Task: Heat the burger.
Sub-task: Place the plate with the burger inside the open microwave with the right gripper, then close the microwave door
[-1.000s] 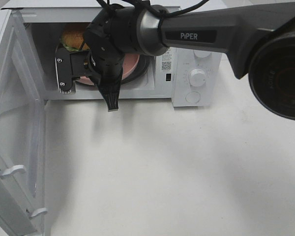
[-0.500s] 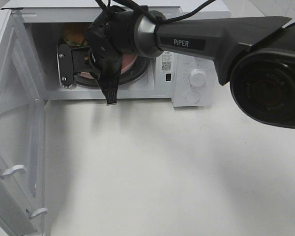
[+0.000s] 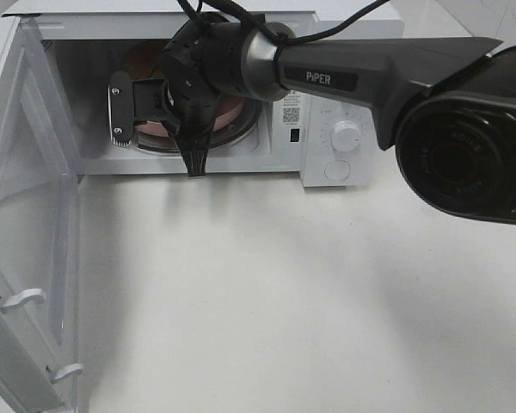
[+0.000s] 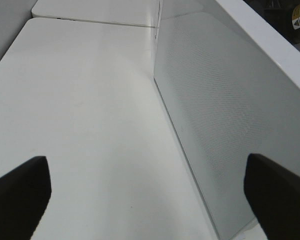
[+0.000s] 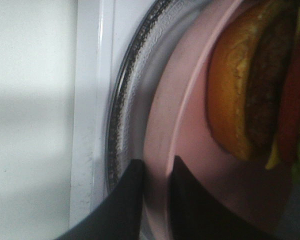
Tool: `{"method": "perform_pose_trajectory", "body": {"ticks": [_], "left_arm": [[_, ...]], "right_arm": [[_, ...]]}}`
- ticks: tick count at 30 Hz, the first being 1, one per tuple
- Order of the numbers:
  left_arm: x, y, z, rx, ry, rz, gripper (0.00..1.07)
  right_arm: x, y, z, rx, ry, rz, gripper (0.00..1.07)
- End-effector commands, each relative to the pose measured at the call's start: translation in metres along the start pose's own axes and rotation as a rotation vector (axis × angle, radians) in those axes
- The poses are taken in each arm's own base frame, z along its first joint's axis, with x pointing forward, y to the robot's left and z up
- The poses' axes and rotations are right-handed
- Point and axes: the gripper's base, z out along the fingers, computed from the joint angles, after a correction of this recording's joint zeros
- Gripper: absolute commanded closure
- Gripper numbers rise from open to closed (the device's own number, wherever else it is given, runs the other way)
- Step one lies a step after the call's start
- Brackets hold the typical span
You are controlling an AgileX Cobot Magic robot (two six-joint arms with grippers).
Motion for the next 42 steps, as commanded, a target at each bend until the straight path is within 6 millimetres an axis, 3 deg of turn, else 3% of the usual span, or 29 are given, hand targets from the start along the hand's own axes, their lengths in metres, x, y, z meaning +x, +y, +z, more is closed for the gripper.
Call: {"method": "perform_pose_trajectory", "body": {"ticks": [1, 8, 10, 13, 20, 25, 36, 42], "left_arm": [[0.001, 0.0, -0.003, -0.007, -0.016, -0.004, 0.09], [0.001, 0.0, -0.003, -0.007, -0.016, -0.004, 0.09], [0.001, 0.0, -0.003, -0.007, -0.016, -0.004, 0.09], [0.001, 0.0, -0.003, -0.007, -0.016, -0.004, 0.09], [0.001, 0.0, -0.003, -0.007, -0.016, -0.004, 0.09], [0.001, 0.0, -0.003, -0.007, -0.016, -0.004, 0.09], [0.001, 0.0, -0.003, -0.007, -0.016, -0.004, 0.09], [0.001, 0.0, -0.003, -0.007, -0.016, -0.004, 0.09]], "right_arm": [[-0.001, -0.013, -0.006, 0.064, -0.035, 0.013, 0.84], [0.0, -0.012, -0.004, 0.056, -0.034, 0.029, 0.71], [-0.002, -0.011, -0.005, 0.032, -0.059, 0.077, 0.62], [-0.003, -0.011, -0.007, 0.031, -0.064, 0.085, 0.6], [-0.005, -0.01, -0.014, 0.03, -0.082, 0.091, 0.38], [-0.002, -0.004, -0.02, 0.035, -0.106, 0.08, 0.31], [0.004, 0.009, -0.038, 0.068, -0.184, 0.082, 0.31], [0.011, 0.022, -0.058, 0.106, -0.264, 0.072, 0.31]]}}
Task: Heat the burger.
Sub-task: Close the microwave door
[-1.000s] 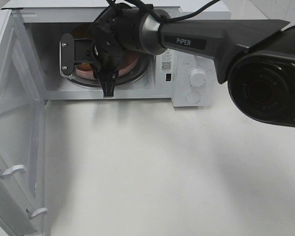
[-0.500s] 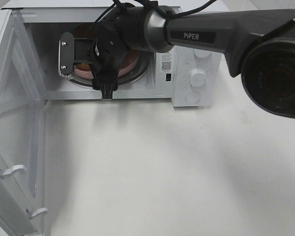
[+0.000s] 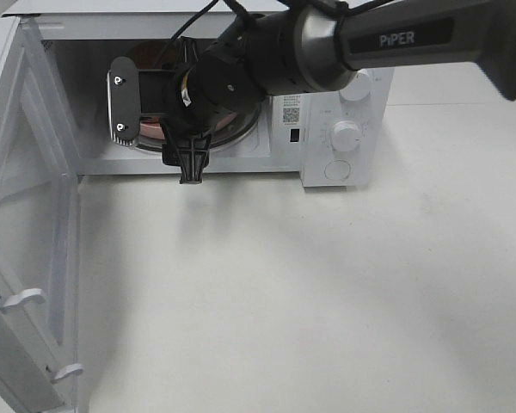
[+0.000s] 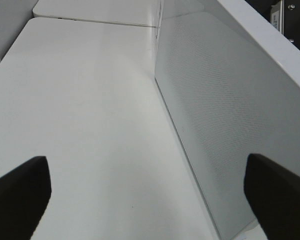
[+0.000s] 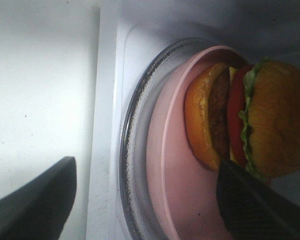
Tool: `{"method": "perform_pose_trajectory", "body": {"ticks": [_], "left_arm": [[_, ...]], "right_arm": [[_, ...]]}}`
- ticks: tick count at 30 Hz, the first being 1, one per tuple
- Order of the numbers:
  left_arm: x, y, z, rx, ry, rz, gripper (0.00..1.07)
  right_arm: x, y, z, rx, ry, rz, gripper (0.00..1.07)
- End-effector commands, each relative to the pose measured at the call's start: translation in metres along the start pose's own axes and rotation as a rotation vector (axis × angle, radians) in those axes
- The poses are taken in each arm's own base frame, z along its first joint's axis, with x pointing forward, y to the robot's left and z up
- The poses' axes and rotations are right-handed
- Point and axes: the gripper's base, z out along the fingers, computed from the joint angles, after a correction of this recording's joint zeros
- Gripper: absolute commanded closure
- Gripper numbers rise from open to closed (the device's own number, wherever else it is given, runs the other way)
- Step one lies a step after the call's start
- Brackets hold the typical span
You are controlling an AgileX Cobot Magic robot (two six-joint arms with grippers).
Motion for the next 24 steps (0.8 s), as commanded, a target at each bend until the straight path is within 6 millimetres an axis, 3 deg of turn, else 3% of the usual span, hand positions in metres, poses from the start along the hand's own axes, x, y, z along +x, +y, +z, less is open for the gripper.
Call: {"method": "perform_pose_trajectory", "body": {"ticks": [1, 14, 24], "left_arm": [[0.001, 0.0, -0.003, -0.004, -0.016, -0.004, 0.09], [0.001, 0.0, -0.003, -0.004, -0.016, -0.004, 0.09], [0.001, 0.0, -0.003, -0.004, -0.016, -0.004, 0.09]], "right_arm": [[0.0, 0.0, -0.021, 0.036, -0.048, -0.002, 0.31], [0.02, 0.029, -0.06, -0.034, -0.017, 0.106, 0.31], [0.032, 0.045, -0.098, -0.057, 0.005, 0.32, 0.31]]}}
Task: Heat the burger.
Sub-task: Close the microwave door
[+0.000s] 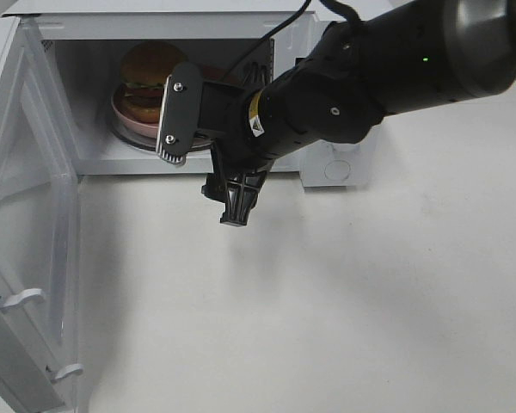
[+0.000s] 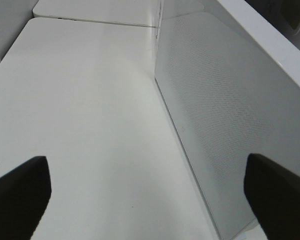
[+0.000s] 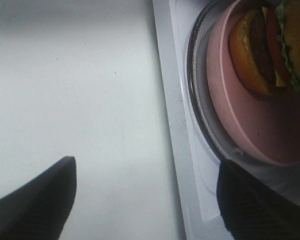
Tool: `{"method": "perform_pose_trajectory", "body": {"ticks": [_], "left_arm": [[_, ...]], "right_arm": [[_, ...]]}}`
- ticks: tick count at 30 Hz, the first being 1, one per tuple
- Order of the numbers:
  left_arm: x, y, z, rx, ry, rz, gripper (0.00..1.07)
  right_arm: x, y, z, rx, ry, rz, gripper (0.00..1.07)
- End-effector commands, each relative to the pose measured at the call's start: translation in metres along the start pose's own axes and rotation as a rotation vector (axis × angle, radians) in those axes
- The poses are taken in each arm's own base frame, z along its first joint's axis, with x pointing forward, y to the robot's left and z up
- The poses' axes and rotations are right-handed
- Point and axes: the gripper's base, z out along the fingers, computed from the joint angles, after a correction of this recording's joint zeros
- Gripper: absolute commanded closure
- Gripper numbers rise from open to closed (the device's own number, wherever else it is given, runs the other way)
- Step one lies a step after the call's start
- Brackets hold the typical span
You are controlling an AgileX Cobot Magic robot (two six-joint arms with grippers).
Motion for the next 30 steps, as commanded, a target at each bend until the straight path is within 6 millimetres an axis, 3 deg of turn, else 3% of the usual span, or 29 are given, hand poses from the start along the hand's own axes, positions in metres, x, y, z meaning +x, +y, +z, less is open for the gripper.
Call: {"method": "perform_pose_trajectory", "body": {"ticks": [1, 8, 18, 30], "left_arm": [[0.001, 0.0, -0.003, -0.004, -0.016, -0.004, 0.09], [0.001, 0.0, -0.003, -0.004, -0.016, -0.004, 0.09], [0.001, 0.0, -0.003, -0.004, -0.016, -0.004, 0.09], [0.001, 0.0, -0.003, -0.004, -0.016, -0.004, 0.09]], "right_arm": [[0.004, 0.001, -0.022, 0.012, -0.012, 0.129, 0.31], [0.016, 0.01, -0.048, 0.002, 0.018, 0.289, 0.31], [0.037, 0.022, -0.1, -0.01, 0.131, 0.581, 0.31], [0.052, 0.031, -0.157, -0.075, 0.318, 0.762, 0.31]]}}
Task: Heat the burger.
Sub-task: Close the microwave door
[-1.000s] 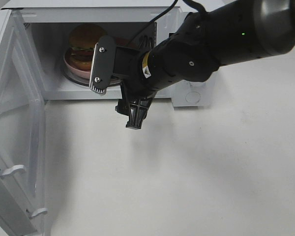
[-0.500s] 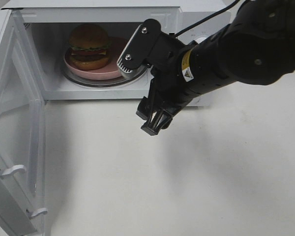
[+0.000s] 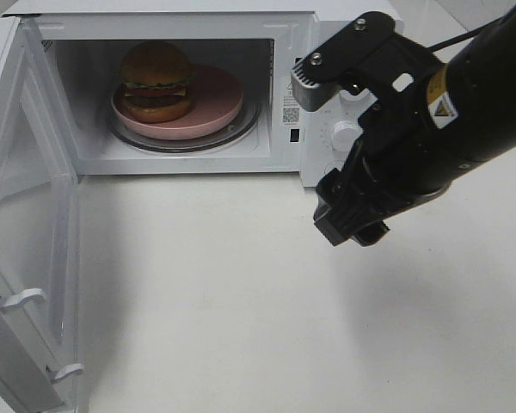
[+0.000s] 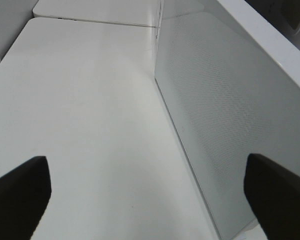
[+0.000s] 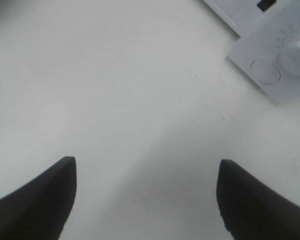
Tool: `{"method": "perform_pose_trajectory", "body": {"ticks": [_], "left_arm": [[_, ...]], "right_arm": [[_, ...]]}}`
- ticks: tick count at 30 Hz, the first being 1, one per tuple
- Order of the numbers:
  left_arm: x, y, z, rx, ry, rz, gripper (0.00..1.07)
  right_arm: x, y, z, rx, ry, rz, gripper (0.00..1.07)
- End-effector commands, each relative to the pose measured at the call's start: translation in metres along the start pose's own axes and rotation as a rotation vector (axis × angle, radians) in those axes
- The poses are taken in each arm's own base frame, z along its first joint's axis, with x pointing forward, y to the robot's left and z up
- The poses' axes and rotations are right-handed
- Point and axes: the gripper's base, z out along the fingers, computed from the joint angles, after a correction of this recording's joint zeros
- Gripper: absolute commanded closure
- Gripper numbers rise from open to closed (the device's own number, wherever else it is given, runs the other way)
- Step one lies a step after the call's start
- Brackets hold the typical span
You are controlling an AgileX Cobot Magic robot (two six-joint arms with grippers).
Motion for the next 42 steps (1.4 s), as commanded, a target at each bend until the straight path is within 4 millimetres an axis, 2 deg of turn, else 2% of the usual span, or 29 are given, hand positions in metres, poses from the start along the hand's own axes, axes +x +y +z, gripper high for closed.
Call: {"method": "perform_pose_trajectory", "body": {"ticks": [1, 2, 9, 11, 13, 14, 16, 18, 19, 23, 25, 27, 28, 31, 33, 35, 36, 40, 42], "left_arm": [[0.001, 0.0, -0.003, -0.004, -0.016, -0.004, 0.09], [0.001, 0.0, -0.003, -0.004, -0.016, -0.004, 0.09], [0.001, 0.0, -0.003, -0.004, -0.016, -0.004, 0.09], [0.001, 0.0, -0.003, -0.004, -0.016, -0.004, 0.09], [0.001, 0.0, -0.003, -0.004, -0.016, -0.004, 0.09], [0.001, 0.0, -0.003, -0.004, -0.016, -0.004, 0.09], [0.001, 0.0, -0.003, -0.004, -0.016, -0.004, 0.09], [0.001, 0.0, -0.003, -0.004, -0.016, -0.004, 0.09], [0.001, 0.0, -0.003, -0.004, -0.016, -0.004, 0.09], [0.001, 0.0, -0.003, -0.004, -0.016, -0.004, 0.09], [0.001, 0.0, -0.003, -0.004, -0.016, -0.004, 0.09], [0.001, 0.0, -0.003, -0.004, -0.016, -0.004, 0.09], [0.001, 0.0, -0.003, -0.004, -0.016, -0.004, 0.09], [0.001, 0.0, -0.003, -0.004, -0.016, -0.004, 0.09], [0.001, 0.0, -0.003, -0.004, -0.016, -0.004, 0.09], [0.001, 0.0, -0.003, -0.004, -0.016, -0.004, 0.09], [0.001, 0.0, -0.003, -0.004, -0.016, -0.004, 0.09], [0.001, 0.0, -0.003, -0.004, -0.016, -0.004, 0.09], [0.001, 0.0, -0.003, -0.004, -0.016, -0.004, 0.09]], "right_arm": [[0.016, -0.001, -0.021, -0.015, 0.088, 0.062, 0.31], [0.022, -0.001, -0.03, -0.018, 0.119, 0.074, 0.31], [0.038, -0.004, -0.051, -0.006, 0.204, 0.099, 0.31], [0.04, -0.005, -0.055, -0.004, 0.202, 0.105, 0.31], [0.045, -0.007, -0.07, -0.001, 0.168, 0.121, 0.31], [0.045, -0.007, -0.07, -0.001, 0.168, 0.121, 0.31], [0.051, -0.008, -0.083, 0.001, 0.138, 0.135, 0.31], [0.053, -0.008, -0.085, 0.002, 0.129, 0.141, 0.31], [0.06, -0.008, -0.09, 0.002, 0.112, 0.147, 0.31], [0.074, -0.008, -0.093, 0.005, 0.101, 0.152, 0.31], [0.091, -0.006, -0.093, 0.007, 0.099, 0.16, 0.31], [0.097, -0.006, -0.093, 0.007, 0.096, 0.161, 0.32], [0.109, -0.005, -0.095, 0.007, 0.076, 0.17, 0.32], [0.114, -0.005, -0.096, 0.012, 0.064, 0.177, 0.32], [0.133, -0.008, -0.095, 0.03, 0.055, 0.219, 0.32], [0.137, -0.009, -0.093, 0.04, 0.062, 0.239, 0.32], [0.148, -0.012, -0.09, 0.063, 0.074, 0.282, 0.32], [0.162, -0.015, -0.088, 0.094, 0.076, 0.347, 0.32], [0.168, -0.018, -0.095, 0.119, 0.018, 0.41, 0.32]]}}
